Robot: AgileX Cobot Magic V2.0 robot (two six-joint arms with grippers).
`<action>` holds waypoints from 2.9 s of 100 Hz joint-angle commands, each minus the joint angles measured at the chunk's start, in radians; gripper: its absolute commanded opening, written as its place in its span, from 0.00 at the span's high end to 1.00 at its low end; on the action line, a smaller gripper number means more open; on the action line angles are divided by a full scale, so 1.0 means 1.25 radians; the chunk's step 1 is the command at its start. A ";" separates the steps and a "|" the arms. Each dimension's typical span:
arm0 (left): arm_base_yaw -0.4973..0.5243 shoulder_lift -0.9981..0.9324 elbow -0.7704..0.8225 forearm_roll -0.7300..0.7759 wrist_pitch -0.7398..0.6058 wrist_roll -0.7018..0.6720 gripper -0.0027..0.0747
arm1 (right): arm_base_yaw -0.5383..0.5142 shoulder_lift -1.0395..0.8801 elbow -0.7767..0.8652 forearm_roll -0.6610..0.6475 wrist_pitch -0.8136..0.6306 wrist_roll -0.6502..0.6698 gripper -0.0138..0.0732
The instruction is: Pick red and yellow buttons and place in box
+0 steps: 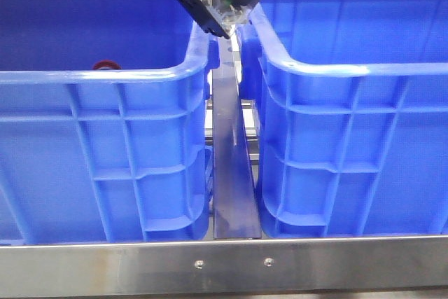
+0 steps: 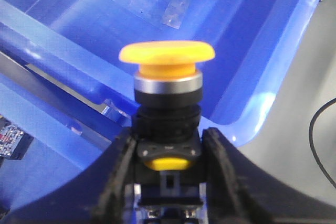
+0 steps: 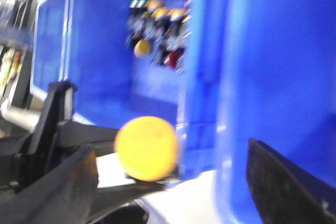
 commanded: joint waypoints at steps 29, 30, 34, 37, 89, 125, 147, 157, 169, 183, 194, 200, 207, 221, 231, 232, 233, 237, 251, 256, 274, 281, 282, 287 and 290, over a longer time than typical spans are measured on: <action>-0.006 -0.030 -0.021 -0.009 -0.053 0.001 0.90 | 0.100 0.067 -0.058 0.057 -0.025 -0.014 0.23; -0.006 -0.030 -0.021 -0.009 -0.053 0.001 0.90 | 0.100 0.067 -0.058 0.057 -0.025 -0.014 0.24; -0.006 -0.030 -0.021 -0.009 -0.053 0.001 0.90 | 0.100 0.067 -0.058 0.057 -0.025 -0.014 0.33; -0.006 -0.030 -0.021 -0.009 -0.053 0.001 0.90 | 0.100 0.067 -0.058 0.057 -0.025 -0.014 0.40; -0.006 -0.030 -0.023 -0.009 -0.045 0.025 0.20 | 0.085 0.047 -0.061 0.057 -0.051 -0.032 0.70; -0.006 -0.030 -0.023 -0.011 -0.042 0.024 0.21 | -0.030 -0.118 -0.034 -0.127 -0.304 -0.168 0.70; -0.006 -0.030 -0.023 -0.025 -0.042 0.024 0.22 | -0.021 -0.125 0.080 -0.191 -0.519 -0.208 0.70; -0.006 -0.030 -0.023 -0.024 -0.040 0.024 0.22 | 0.001 -0.109 0.101 -0.191 -0.605 -0.249 0.70; -0.006 -0.030 -0.023 -0.024 -0.040 0.024 0.22 | 0.033 -0.064 0.101 -0.191 -0.709 -0.274 0.70; -0.006 -0.030 -0.023 -0.024 -0.040 0.024 0.22 | 0.038 0.015 0.100 -0.191 -0.812 -0.279 0.70; -0.006 -0.030 -0.023 -0.024 -0.040 0.024 0.22 | 0.038 0.084 0.086 -0.191 -0.863 -0.279 0.70; -0.006 -0.030 -0.023 -0.024 -0.040 0.024 0.22 | 0.038 0.118 0.066 -0.191 -0.865 -0.279 0.70; -0.006 -0.030 -0.023 -0.024 -0.040 0.024 0.22 | 0.038 0.161 0.036 -0.191 -0.856 -0.279 0.70; -0.006 -0.030 -0.023 -0.024 -0.040 0.024 0.22 | 0.041 0.238 -0.023 -0.191 -0.854 -0.279 0.70; -0.006 -0.030 -0.023 -0.024 -0.042 0.024 0.22 | 0.041 0.292 -0.066 -0.191 -0.866 -0.279 0.70; -0.006 -0.030 -0.023 -0.024 -0.042 0.024 0.22 | 0.041 0.295 -0.069 -0.191 -0.866 -0.279 0.70; -0.006 -0.030 -0.023 -0.024 -0.042 0.024 0.22 | 0.041 0.302 -0.075 -0.191 -0.866 -0.279 0.70; -0.006 -0.030 -0.023 -0.024 -0.042 0.024 0.22 | 0.041 0.319 -0.088 -0.191 -0.870 -0.279 0.70; -0.006 -0.030 -0.023 -0.024 -0.044 0.024 0.22 | 0.041 0.379 -0.131 -0.192 -0.891 -0.279 0.70; -0.006 -0.030 -0.023 -0.024 -0.045 0.024 0.22 | 0.041 0.391 -0.140 -0.193 -0.891 -0.279 0.70; -0.006 -0.030 -0.023 -0.024 -0.046 0.024 0.22 | 0.041 0.426 -0.151 -0.203 -0.888 -0.279 0.70; -0.006 -0.030 -0.023 -0.024 -0.046 0.024 0.22 | 0.041 0.429 -0.151 -0.203 -0.887 -0.279 0.70; -0.006 -0.030 -0.023 -0.024 -0.046 0.024 0.22 | 0.041 0.429 -0.151 -0.203 -0.887 -0.279 0.70; -0.006 -0.030 -0.023 -0.024 -0.046 0.024 0.22 | 0.041 0.430 -0.151 -0.203 -0.887 -0.279 0.70; -0.006 -0.030 -0.023 -0.024 -0.046 0.024 0.22 | 0.041 0.432 -0.151 -0.203 -0.889 -0.279 0.70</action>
